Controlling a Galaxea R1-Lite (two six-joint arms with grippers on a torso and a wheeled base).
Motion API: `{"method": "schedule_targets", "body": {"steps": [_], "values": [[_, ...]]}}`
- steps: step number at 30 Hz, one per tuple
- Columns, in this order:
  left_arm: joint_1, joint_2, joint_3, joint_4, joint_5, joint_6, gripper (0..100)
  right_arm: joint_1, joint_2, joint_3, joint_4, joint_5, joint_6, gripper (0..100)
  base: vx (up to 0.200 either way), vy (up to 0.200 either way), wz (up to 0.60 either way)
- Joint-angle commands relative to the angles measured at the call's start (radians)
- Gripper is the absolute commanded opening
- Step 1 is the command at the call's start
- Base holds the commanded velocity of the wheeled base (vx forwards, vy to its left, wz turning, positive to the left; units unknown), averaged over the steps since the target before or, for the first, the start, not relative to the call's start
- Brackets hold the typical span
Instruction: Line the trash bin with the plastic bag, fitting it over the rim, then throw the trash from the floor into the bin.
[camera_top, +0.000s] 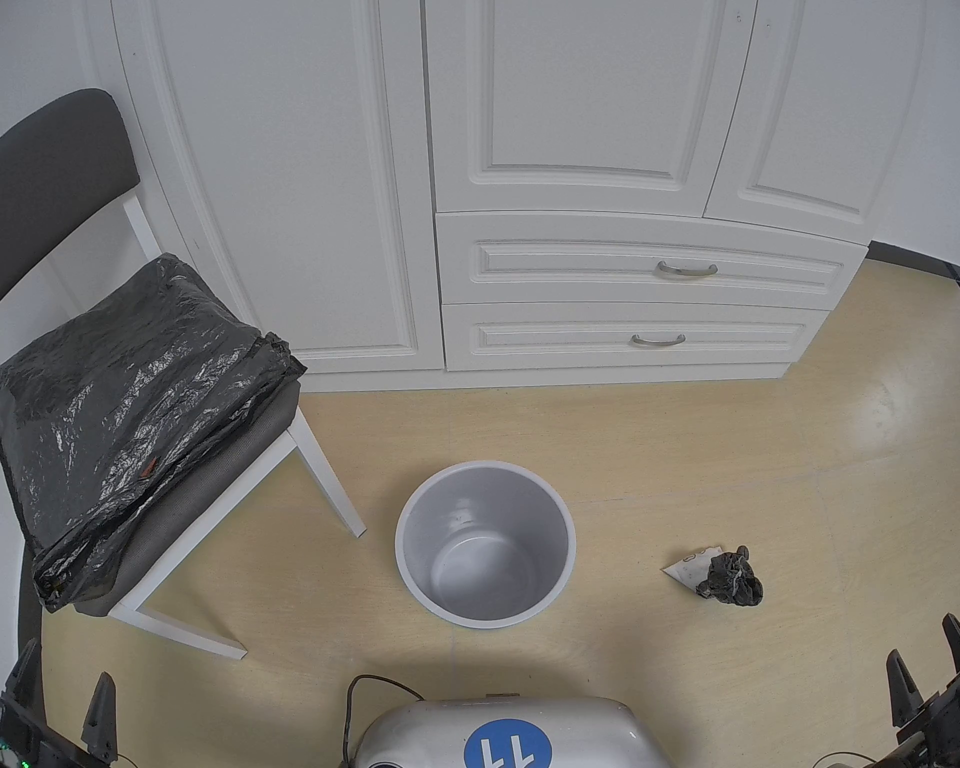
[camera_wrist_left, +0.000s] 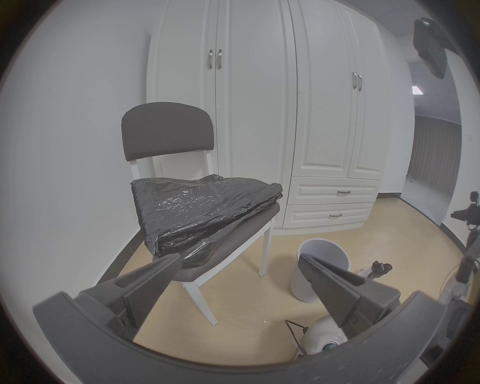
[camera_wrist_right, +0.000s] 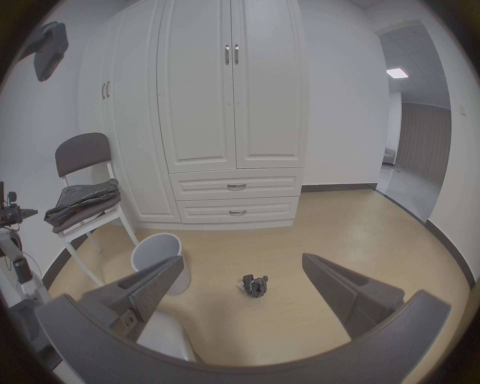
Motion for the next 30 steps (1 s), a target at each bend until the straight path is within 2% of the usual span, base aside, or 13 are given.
{"method": "schedule_targets", "body": {"steps": [1, 11, 13, 14, 15, 16, 17, 20, 21, 24, 26, 27, 30], "values": [[0.002, -0.016, 0.018, 0.0, -0.003, 0.014, 100, -0.002, -0.015, 0.018, 0.001, 0.003, -0.007, 100, 0.0, 0.0, 0.0], [0.003, -0.016, 0.018, -0.009, -0.034, 0.033, 100, -0.002, -0.016, 0.012, -0.019, 0.022, -0.001, 100, 0.0, 0.0, 0.0], [0.003, -0.016, 0.018, -0.014, -0.035, 0.036, 100, 0.0, -0.016, -0.045, -0.085, 0.046, 0.103, 100, 0.0, 0.0, 0.0], [0.003, -0.016, 0.018, -0.014, -0.035, 0.036, 100, 0.0, -0.016, -0.045, -0.085, 0.046, 0.103, 100, 0.0, 0.0, 0.0], [0.003, -0.016, 0.018, -0.014, -0.034, 0.034, 100, 0.002, -0.013, -0.139, -0.106, 0.109, 0.247, 100, 0.0, 0.0, 0.0], [0.003, -0.016, 0.018, -0.014, -0.034, 0.034, 100, 0.002, -0.013, -0.139, -0.106, 0.109, 0.247, 100, 0.0, 0.0, 0.0], [0.003, -0.016, 0.018, -0.014, -0.032, 0.034, 100, 0.003, -0.005, -0.188, -0.08, 0.151, 0.244, 100, 0.0, 0.0, 0.0], [0.003, -0.016, 0.018, -0.015, -0.032, 0.033, 100, 0.009, 0.027, -0.209, -0.026, 0.16, 0.184, 100, 0.0, 0.0, 0.0], [0.002, -0.016, 0.007, -0.04, -0.034, 0.027, 100, 0.015, 0.061, -0.211, 0.0, 0.175, 0.126, 100, 0.0, 0.0, 0.0], [-0.004, -0.004, -0.146, -0.193, -0.084, -0.112, 100, 0.031, 0.146, -0.216, -0.011, 0.206, 0.1, 100, 0.0, 0.0, 0.0], [-0.004, -0.004, -0.146, -0.193, -0.084, -0.112, 100, 0.031, 0.146, -0.216, -0.011, 0.206, 0.1, 100, 0.0, 0.0, 0.0], [-0.018, 0.045, -0.28, -0.184, -0.131, -0.133, 100, 0.037, 0.261, -0.248, -0.046, 0.209, 0.094, 100, 0.0, 0.0, 0.0], [-0.017, 0.12, -0.32, -0.083, -0.126, 0.053, 100, 0.037, 0.398, -0.285, -0.114, 0.209, 0.076, 100, 0.0, 0.0, 0.0]]}}
